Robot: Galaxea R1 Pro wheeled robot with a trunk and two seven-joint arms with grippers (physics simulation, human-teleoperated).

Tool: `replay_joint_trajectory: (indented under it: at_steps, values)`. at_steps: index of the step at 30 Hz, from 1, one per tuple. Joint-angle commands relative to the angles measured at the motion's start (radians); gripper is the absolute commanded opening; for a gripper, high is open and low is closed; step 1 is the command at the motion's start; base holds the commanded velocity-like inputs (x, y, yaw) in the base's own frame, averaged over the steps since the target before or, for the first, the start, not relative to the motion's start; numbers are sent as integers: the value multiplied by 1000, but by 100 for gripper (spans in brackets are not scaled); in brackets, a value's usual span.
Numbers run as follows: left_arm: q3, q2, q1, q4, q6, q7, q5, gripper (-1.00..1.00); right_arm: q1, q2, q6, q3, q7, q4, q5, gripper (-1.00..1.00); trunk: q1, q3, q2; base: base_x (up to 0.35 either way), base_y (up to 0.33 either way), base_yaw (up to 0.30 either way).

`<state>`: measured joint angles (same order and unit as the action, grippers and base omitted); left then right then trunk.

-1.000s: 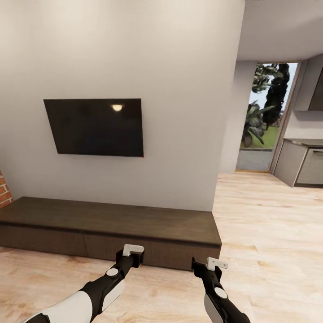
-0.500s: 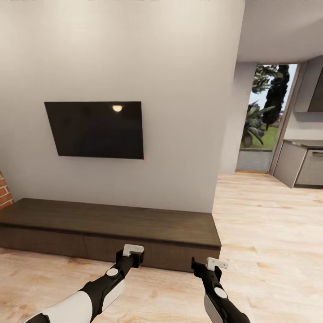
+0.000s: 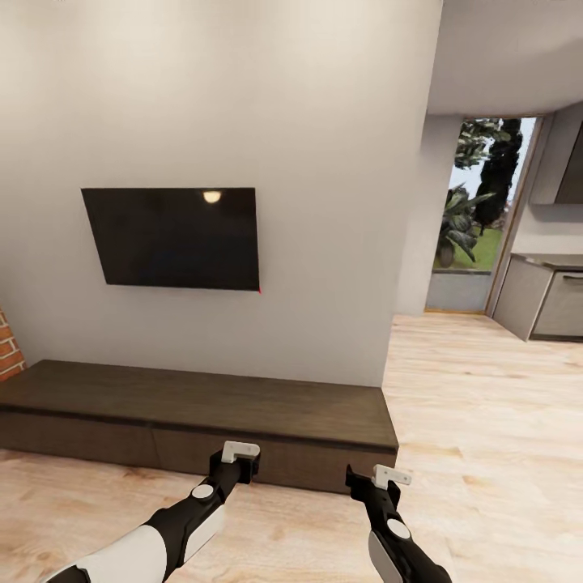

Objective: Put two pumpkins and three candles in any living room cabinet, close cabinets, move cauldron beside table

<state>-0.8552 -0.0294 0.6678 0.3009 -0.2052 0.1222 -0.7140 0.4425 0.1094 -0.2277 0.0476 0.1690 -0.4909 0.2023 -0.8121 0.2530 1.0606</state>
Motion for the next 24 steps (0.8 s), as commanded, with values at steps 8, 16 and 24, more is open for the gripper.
replay_joint_trajectory:
  at_steps: [8,16,24]
  values:
    - [-6,1,1,-56,-8,7,-6,100,1,-2,-7,1,4,40,12,100,31,-24,-55,0,0,0]
    - [-7,4,-7,-135,-15,5,-7,100,1,-1,-9,5,4,57,11,100,61,-49,-111,0,0,0]
    - [-4,8,-101,-145,-16,5,-9,100,0,-17,-15,-4,8,187,10,100,92,-74,-167,0,0,0]
